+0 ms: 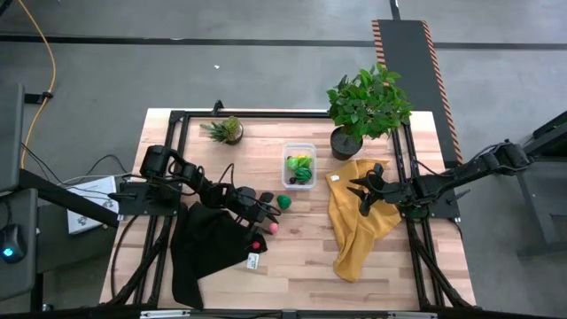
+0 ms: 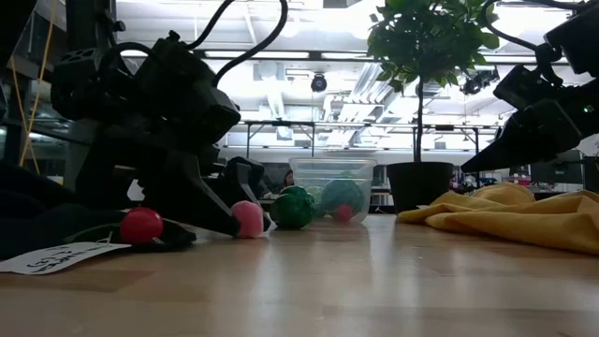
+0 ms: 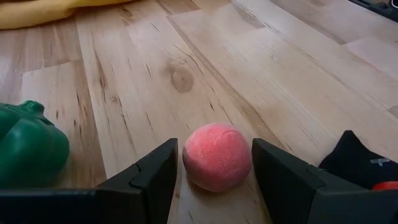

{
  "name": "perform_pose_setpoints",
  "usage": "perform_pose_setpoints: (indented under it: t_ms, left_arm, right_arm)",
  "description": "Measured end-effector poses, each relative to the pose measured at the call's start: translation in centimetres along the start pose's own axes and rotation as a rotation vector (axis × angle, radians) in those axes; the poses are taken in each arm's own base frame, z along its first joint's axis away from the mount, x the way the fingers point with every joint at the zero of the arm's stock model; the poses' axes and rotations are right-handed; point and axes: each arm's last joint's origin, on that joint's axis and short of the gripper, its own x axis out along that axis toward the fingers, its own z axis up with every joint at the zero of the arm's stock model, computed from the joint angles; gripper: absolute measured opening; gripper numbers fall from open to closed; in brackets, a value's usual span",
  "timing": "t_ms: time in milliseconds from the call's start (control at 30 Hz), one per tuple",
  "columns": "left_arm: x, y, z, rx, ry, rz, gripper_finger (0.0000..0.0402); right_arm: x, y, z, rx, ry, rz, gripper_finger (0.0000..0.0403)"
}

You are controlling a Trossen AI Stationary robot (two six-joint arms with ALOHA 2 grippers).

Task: Pick and placing Produce into tupperware
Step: Put the peach into the transparent bin

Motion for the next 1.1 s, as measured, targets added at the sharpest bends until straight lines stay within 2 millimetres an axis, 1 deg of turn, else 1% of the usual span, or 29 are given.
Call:
perform_pose_setpoints:
  t_ms: [267, 500, 600, 867, 1100]
  left_arm:
    - [0.0, 0.0, 0.0, 0.003, 0.0, 0.0, 0.0188]
    - [0.0, 0.0, 0.01, 0.003, -0.001, 0.0, 0.0146]
    - [0.0, 0.0, 0.01, 0.003, -0.001, 0.0, 0.0134]
    - [0.0, 0.0, 0.01, 0.003, -0.001, 0.0, 0.0134]
    - [0.0, 0.0, 0.02, -0.011, -0.001, 0.0, 0.0126]
  right_arm:
    - [0.0, 0.0, 0.0, 0.0, 0.0, 0.0, 0.0114]
    - [0.0, 0.0, 0.0, 0.0, 0.0, 0.0, 0.0114]
    - [0.0, 0.0, 0.0, 0.0, 0.0, 0.0, 0.0114]
    - [0.0, 0.0, 0.0, 0.0, 0.0, 0.0, 0.0114]
    - [0.0, 0.0, 0.0, 0.0, 0.0, 0.0, 0.0114]
